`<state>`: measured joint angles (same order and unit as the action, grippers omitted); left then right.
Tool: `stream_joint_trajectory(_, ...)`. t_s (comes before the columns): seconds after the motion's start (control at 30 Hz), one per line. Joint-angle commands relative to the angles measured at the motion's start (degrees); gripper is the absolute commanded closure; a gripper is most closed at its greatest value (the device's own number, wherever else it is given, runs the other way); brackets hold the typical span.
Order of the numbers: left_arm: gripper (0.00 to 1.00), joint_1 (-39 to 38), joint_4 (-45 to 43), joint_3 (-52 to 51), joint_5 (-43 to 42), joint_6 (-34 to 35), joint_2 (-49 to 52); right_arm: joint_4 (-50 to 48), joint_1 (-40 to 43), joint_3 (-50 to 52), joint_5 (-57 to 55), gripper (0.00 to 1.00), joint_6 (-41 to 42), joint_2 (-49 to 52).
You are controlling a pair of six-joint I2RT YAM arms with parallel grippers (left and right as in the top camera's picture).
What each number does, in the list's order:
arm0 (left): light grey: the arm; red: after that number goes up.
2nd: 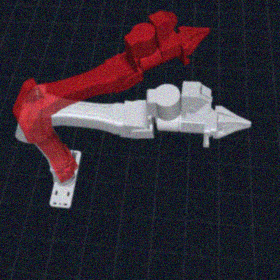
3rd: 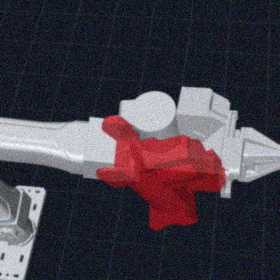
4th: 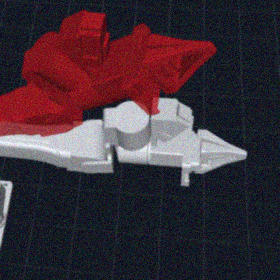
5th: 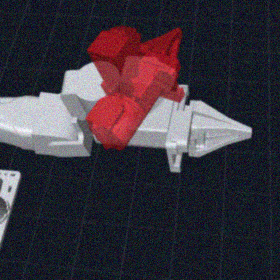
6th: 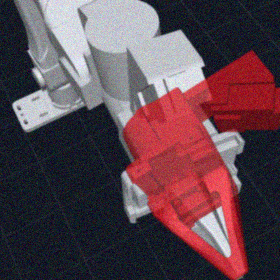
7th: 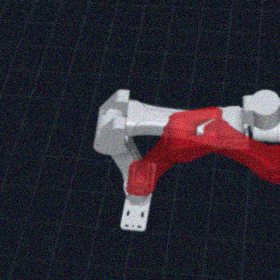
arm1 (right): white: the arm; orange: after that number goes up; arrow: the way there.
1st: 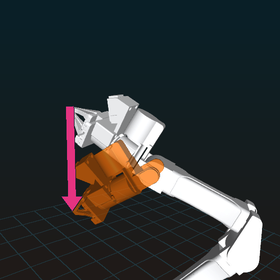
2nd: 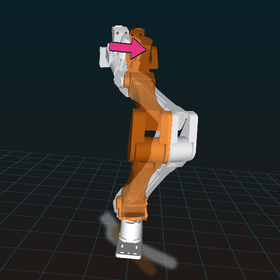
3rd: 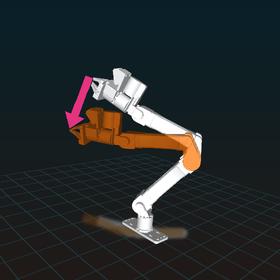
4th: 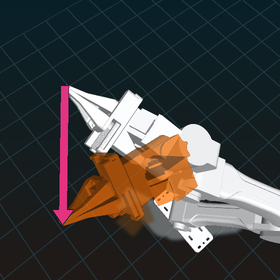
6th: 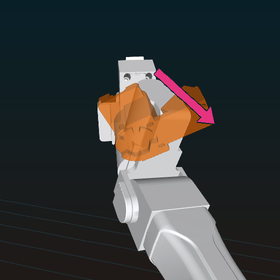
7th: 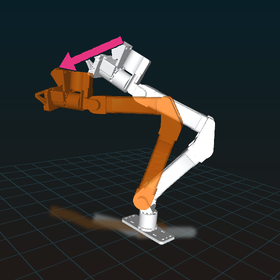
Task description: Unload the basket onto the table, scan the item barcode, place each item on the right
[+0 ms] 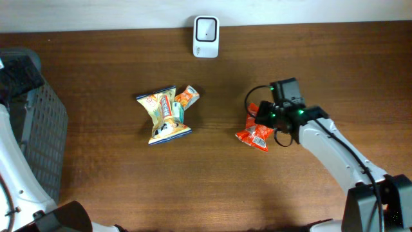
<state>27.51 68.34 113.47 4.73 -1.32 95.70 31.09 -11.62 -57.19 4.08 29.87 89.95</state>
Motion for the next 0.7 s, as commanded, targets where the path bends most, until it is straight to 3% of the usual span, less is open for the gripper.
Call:
stream_joint_trajectory(0.0,0.01,0.15,-0.07,-0.02,0.02,-0.87,-0.2,3.39,1.95,-1.33,10.95,0.34,-7.61,0.0)
stream_joint_trajectory(0.03,0.01,0.15,-0.07,0.0,0.02,-0.87,-0.2,4.2,1.92,-1.33,11.19,0.36,-8.74,0.0)
stream_joint_trajectory(0.07,0.01,0.15,-0.07,-0.02,0.02,-0.87,-0.2,4.52,1.86,-1.33,12.22,0.44,-10.49,0.0)
stream_joint_trajectory(0.17,0.01,0.15,-0.07,0.0,0.02,-0.87,-0.2,4.52,1.84,-2.23,12.68,0.94,-12.52,-0.02)
stream_joint_trajectory(0.4,0.01,0.15,-0.07,0.0,0.02,-0.87,-0.2,5.92,0.96,-4.74,12.87,0.96,-14.47,1.14)
stream_joint_trajectory(0.67,0.01,0.15,-0.07,0.0,0.02,-0.87,-0.2,6.54,-1.31,-3.43,13.53,0.96,-14.67,11.67)
